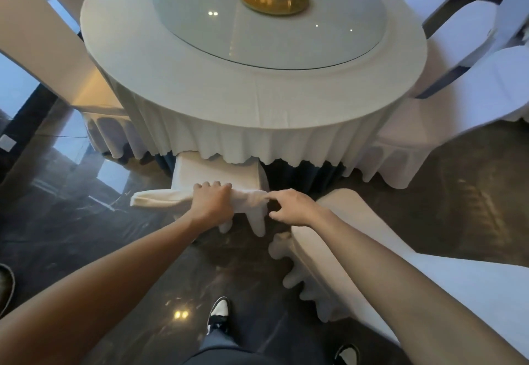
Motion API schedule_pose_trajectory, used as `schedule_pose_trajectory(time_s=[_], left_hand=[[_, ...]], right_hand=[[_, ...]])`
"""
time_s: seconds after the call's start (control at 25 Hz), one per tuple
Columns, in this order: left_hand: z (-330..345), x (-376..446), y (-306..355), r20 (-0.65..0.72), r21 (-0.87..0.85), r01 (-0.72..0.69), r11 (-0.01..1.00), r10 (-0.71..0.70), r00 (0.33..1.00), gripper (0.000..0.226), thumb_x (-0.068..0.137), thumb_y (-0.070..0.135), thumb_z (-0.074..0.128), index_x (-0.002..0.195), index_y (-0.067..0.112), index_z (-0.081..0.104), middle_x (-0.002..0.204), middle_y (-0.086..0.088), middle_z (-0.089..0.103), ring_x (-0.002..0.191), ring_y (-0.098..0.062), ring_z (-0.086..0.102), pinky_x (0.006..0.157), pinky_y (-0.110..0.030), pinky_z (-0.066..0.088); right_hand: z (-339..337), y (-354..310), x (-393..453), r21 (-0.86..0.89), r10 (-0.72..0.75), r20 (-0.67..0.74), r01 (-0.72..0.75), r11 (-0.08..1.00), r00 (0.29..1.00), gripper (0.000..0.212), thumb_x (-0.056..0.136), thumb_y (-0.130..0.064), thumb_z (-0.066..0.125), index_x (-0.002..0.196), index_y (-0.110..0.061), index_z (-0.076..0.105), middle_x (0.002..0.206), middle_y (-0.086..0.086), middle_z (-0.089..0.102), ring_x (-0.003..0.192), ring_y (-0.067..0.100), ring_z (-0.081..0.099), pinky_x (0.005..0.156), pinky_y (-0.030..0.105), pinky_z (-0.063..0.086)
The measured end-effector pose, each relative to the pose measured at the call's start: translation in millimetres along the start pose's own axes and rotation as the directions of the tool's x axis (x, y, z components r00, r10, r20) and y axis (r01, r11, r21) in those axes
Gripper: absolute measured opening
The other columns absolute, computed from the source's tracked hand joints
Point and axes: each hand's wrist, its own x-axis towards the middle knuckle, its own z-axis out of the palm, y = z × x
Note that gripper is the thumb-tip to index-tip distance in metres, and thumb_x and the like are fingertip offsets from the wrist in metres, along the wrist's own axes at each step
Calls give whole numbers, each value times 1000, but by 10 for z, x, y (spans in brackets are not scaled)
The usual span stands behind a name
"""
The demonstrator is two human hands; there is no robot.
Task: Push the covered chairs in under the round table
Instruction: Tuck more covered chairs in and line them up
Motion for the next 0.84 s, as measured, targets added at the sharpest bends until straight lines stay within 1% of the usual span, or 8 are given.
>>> schedule_pose_trajectory(time_s=[0.12,0.2,0.32,0.4,0.48,0.64,0.76,0.84], left_hand=[[-17,-175,1014,-12,-114,-24,993,22,1000,43,88,33,64,128,18,58,112,-5,64,98,-23,60,83,-37,50],[26,-373,1719,-6,-205,-18,979,17,1000,41,89,30,64,128,18,59,111,-4,66,96,-21,63,80,-34,51],[144,-644,2689,8,-198,1,980,1,1000,43,90,33,61,130,18,56,120,-6,65,110,-25,60,96,-41,46],[233,-754,3274,5,-190,-14,982,16,1000,55,89,38,62,138,16,49,131,-7,61,122,-28,54,106,-47,41],[313,-828,3809,6,-201,-47,979,49,999,67,88,40,64,146,14,41,140,-9,55,131,-31,49,112,-50,36],[454,-928,4751,46,-222,-168,960,182,982,76,93,43,59,154,11,27,155,-11,39,142,-33,36,118,-50,28],[540,-1048,5319,74,-223,-209,952,230,970,85,92,52,58,156,10,21,155,-13,38,141,-34,37,115,-49,32],[687,-1235,5682,153,-241,-234,942,275,949,90,89,58,59,155,11,20,155,-12,38,140,-33,38,113,-50,35]], right_hand=[[-168,665,-508,-109,-42,0,42,993,999,58,93,-27,62,147,-27,42,145,2,50,128,22,51,97,39,47],[-297,1198,-893,-134,-61,-23,57,989,998,59,93,-24,61,148,-25,41,149,3,46,134,23,46,103,42,45],[-466,1929,-1465,-199,-107,-62,93,976,992,61,90,-23,59,148,-23,41,149,4,46,136,25,43,107,44,42],[-549,2367,-1785,-279,-144,-83,116,953,986,63,89,-26,59,149,-20,40,149,6,45,138,28,38,111,46,37],[-636,2780,-2074,-304,-126,-115,86,949,985,64,90,-27,58,150,-19,37,152,7,40,143,30,30,115,48,30],[-739,3533,-2576,-298,-34,-206,-29,954,978,68,90,-28,57,153,-19,30,159,10,29,148,30,19,118,49,21],[-687,4011,-2945,-251,49,-242,-111,962,969,73,90,-30,55,155,-20,23,162,9,20,150,27,13,120,47,17],[-573,4300,-3244,-231,70,-184,-112,967,980,77,89,-33,55,157,-23,19,164,7,15,151,25,10,121,46,14]])
